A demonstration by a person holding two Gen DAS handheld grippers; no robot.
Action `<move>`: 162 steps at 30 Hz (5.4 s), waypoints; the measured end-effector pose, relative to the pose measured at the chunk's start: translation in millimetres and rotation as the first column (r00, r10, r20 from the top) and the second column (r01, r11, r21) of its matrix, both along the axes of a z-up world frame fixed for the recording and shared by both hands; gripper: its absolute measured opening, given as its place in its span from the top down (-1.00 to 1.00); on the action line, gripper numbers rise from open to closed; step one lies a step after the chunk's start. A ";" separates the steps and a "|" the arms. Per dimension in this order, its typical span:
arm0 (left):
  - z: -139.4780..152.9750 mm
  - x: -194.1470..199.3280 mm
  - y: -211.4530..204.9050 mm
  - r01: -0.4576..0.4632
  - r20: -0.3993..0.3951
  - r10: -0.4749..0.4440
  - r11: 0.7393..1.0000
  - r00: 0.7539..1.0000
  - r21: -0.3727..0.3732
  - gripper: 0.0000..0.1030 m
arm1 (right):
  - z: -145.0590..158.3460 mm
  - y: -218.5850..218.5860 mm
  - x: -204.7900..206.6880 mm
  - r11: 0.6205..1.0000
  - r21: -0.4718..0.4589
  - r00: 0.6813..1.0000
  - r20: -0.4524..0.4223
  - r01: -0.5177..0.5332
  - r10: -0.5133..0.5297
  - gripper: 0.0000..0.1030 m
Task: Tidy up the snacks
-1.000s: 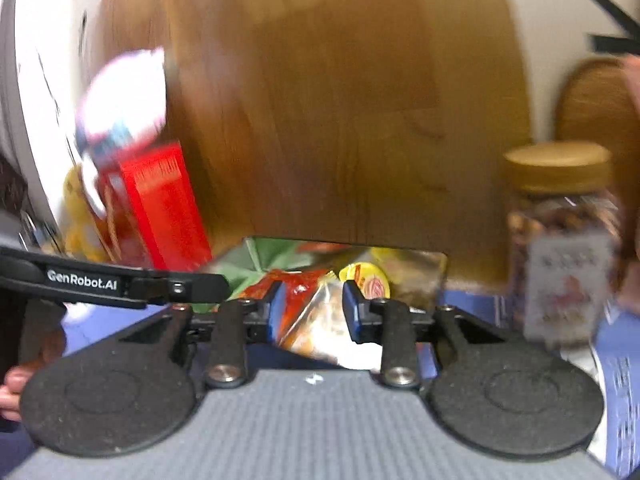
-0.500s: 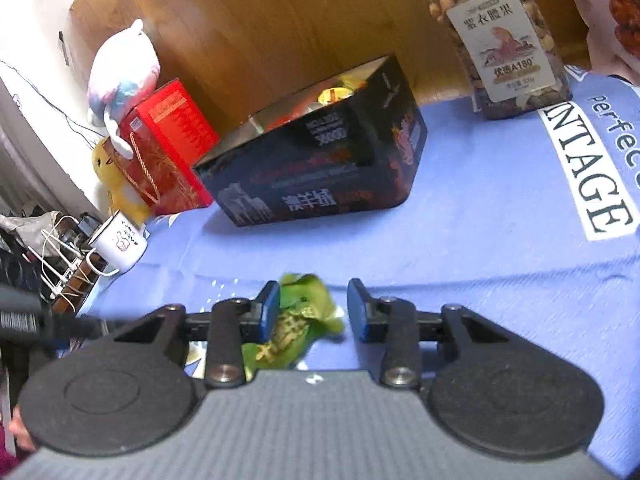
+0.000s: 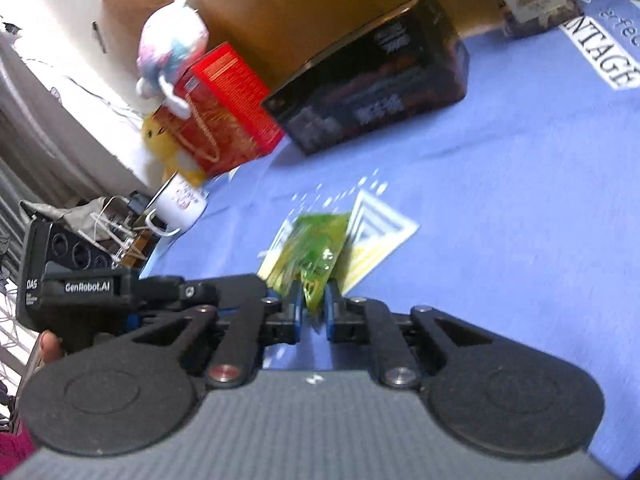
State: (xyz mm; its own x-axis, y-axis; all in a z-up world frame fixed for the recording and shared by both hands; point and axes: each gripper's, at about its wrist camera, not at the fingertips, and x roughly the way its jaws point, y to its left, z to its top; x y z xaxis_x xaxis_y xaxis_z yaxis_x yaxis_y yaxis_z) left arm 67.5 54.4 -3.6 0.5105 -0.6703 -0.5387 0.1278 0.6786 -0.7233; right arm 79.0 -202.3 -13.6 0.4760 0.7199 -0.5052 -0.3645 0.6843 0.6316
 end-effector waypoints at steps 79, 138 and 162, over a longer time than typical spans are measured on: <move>81.8 184.7 -58.1 -0.200 0.313 0.047 0.856 0.948 0.477 0.02 | 57.9 14.2 126.4 0.893 -0.265 0.850 0.485 0.365 -0.204 0.36; 33.8 -63.1 -39.0 -0.350 0.309 0.179 0.636 0.934 0.688 -1.00 | 37.5 12.6 -92.9 0.896 -0.093 0.878 0.265 0.435 -0.399 -0.84; 39.2 -69.1 -45.5 -0.438 0.418 0.160 0.513 0.894 0.738 -1.00 | 44.1 18.5 -100.6 0.913 -0.062 0.879 0.304 0.403 -0.368 -0.84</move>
